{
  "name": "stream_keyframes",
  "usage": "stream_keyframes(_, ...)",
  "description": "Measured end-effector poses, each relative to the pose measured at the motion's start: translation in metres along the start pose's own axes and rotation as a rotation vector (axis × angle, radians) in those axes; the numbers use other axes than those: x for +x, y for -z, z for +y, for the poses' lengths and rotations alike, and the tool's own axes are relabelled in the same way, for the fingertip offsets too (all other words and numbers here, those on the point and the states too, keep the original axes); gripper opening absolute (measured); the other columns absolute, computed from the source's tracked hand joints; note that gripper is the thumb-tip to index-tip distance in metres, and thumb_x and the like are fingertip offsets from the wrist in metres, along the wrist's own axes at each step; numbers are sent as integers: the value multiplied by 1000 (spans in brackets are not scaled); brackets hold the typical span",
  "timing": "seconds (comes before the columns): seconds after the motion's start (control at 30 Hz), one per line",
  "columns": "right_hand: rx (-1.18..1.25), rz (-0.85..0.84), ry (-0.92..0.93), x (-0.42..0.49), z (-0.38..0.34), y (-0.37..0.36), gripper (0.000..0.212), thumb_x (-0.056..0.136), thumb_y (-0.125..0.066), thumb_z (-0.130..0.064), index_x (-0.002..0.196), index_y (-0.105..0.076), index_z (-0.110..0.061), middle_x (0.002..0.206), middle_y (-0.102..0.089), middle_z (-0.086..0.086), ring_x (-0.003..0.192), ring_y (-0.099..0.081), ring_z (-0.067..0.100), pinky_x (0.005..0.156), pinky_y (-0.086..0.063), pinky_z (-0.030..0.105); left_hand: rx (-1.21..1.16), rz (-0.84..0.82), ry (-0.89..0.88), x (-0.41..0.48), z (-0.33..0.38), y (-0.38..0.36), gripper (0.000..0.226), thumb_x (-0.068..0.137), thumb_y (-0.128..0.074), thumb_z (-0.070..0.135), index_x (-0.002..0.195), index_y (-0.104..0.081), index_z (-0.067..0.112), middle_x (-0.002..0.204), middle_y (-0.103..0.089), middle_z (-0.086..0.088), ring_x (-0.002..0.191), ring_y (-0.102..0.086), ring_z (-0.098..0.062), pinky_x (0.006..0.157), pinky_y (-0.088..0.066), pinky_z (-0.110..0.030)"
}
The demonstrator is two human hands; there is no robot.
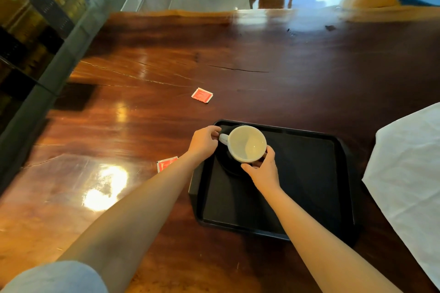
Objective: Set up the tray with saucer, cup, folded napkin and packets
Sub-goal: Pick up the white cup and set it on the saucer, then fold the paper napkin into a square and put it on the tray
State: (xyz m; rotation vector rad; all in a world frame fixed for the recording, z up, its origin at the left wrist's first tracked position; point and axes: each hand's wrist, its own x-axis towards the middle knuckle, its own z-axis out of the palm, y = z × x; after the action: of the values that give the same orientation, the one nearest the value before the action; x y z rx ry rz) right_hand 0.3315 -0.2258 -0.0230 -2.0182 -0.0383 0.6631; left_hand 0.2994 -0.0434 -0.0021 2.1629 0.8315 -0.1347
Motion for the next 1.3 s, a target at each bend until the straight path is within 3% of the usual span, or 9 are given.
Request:
stream_keyframes(0.27,-101,-87,-21,-4,4,30,73,81,-68,-7,142,-28,-12,144,-40,12,122,-51,25,96,-47,36,73,-22,103,-28,-1,7,35,88,-52,12,122,-58,15,119,-64,-6,109,-57,-21,85,-42,-26)
stream_keyframes(0.4,-243,-140,-32,-4,7,60,66,84,-66,-10,141,-31,-10,144,-40,14,127,-46,27,99,-43,36,61,70,100,-46,13,3,34,89,-50,13,122,-58,14,119,-64,-8,109,-58,-23,89,-45,-31)
stream_keyframes(0.57,-311,-20,-61,-7,10,104,62,88,-61,-15,140,-30,-7,143,-41,15,118,-51,28,93,-45,36,-14,159,-26,-56,55,14,31,90,-46,13,117,-61,14,116,-66,-9,106,-59,-24,86,-46,-31)
stream_keyframes(0.7,-338,109,-113,-24,27,128,58,90,-58,-17,139,-31,-5,140,-43,16,116,-52,29,87,-44,33,-27,0,-146,-58,80,8,29,89,-48,15,116,-61,16,117,-65,-5,100,-61,-22,84,-49,-32)
stream_keyframes(0.83,-352,194,-121,-47,42,157,55,89,-58,-16,137,-35,-4,138,-46,17,121,-50,30,94,-43,36,-44,-160,-227,-64,104,-20,28,90,-50,16,116,-59,19,109,-66,-3,86,-64,-20,82,-55,-37)
stream_keyframes(1.07,-411,333,-175,-59,57,244,46,87,-56,-15,129,-44,1,133,-50,21,122,-48,35,98,-38,37,62,-345,-357,-82,165,-88,35,90,-48,12,124,-55,12,122,-63,-6,105,-61,-25,87,-48,-31)
stream_keyframes(1.17,-495,299,-201,-50,67,278,49,87,-56,-18,131,-43,0,135,-48,21,125,-45,35,102,-37,39,158,-384,-360,-82,189,-119,37,92,-48,13,129,-51,13,127,-60,-6,112,-57,-23,93,-45,-31)
stream_keyframes(1.3,-741,115,-201,-28,82,322,51,90,-53,-25,135,-39,-3,138,-45,17,128,-42,32,106,-33,36,304,-460,-349,-80,222,-171,39,92,-50,16,131,-49,13,132,-56,-6,120,-52,-23,97,-43,-33)
